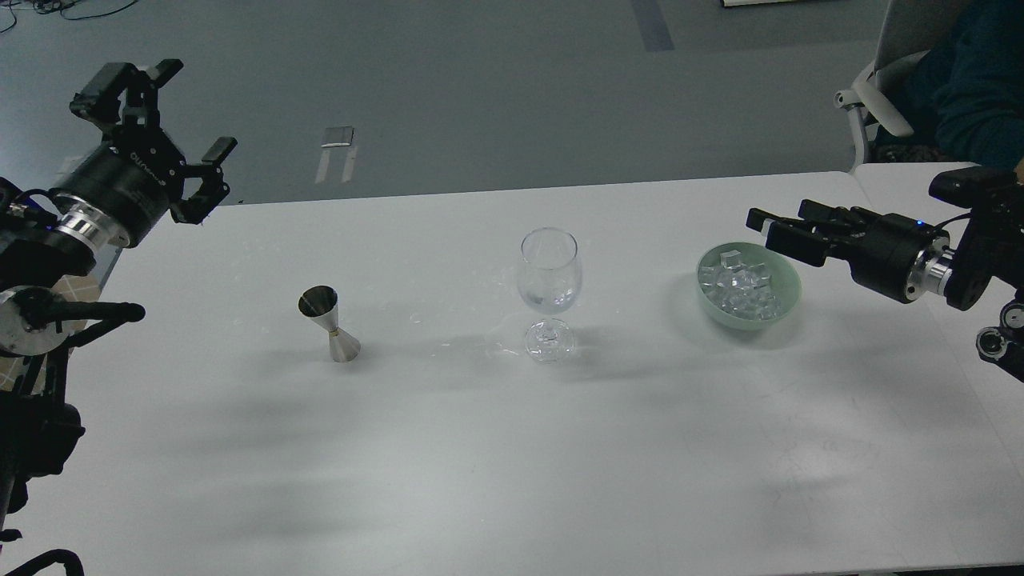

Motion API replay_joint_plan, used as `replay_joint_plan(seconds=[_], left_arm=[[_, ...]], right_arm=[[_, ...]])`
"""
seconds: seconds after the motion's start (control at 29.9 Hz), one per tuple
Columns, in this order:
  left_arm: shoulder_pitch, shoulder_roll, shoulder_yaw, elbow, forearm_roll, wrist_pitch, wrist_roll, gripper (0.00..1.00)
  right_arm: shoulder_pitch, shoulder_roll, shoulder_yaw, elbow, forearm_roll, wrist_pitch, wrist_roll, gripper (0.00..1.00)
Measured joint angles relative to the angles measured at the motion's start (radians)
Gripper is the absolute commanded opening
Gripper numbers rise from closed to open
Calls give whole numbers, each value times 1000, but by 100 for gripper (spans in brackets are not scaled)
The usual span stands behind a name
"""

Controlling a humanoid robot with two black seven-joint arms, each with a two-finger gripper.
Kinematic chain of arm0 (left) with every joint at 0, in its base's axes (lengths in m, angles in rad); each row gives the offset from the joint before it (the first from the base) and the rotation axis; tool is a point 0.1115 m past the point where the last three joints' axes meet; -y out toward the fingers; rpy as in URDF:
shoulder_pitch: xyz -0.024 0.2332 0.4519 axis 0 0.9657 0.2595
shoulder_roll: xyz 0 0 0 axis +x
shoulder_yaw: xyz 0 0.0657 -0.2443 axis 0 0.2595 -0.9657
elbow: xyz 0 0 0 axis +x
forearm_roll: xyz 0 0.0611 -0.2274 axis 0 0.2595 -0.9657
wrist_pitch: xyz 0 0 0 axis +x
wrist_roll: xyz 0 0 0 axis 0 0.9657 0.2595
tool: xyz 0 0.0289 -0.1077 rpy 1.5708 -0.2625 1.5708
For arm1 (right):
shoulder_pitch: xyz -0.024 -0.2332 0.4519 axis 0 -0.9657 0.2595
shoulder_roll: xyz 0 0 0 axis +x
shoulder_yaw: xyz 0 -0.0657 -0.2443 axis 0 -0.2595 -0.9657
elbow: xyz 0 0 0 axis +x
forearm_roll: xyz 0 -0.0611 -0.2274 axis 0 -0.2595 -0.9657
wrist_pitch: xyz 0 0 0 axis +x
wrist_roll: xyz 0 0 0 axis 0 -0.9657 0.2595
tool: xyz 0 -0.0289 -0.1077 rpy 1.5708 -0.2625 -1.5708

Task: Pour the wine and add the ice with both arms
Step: 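Move the right gripper down toward the green ice bowl, then grasp an ice cube in the bowl with the right gripper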

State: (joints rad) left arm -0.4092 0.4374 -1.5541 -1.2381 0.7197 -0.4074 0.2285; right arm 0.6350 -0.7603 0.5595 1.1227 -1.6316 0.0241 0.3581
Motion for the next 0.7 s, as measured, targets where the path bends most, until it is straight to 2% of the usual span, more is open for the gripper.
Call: replay_joint_plan(seconds=[0.1,0.2,0.3,0.37,0.7], left_arm=[[3,-1,0,-2,1,0,0,98],[8,-4,1,-4,1,0,0,98],[10,-16,1,-6,1,-1,-1,98],[10,-22,1,-7,1,-1,-1,98],[11,-43,1,-8,1,-1,-1,98]], right_arm=[[-16,3,-2,-34,-18,-1,-1,99],[-26,6,-5,-57,-28,-1,-2,93],[-27,31,-6,-88,-51,-1,-4,76],[-28,52,-6,-108,-63,-1,-4,55],[-20,113,-38,-156,-88,-3,-5,54]])
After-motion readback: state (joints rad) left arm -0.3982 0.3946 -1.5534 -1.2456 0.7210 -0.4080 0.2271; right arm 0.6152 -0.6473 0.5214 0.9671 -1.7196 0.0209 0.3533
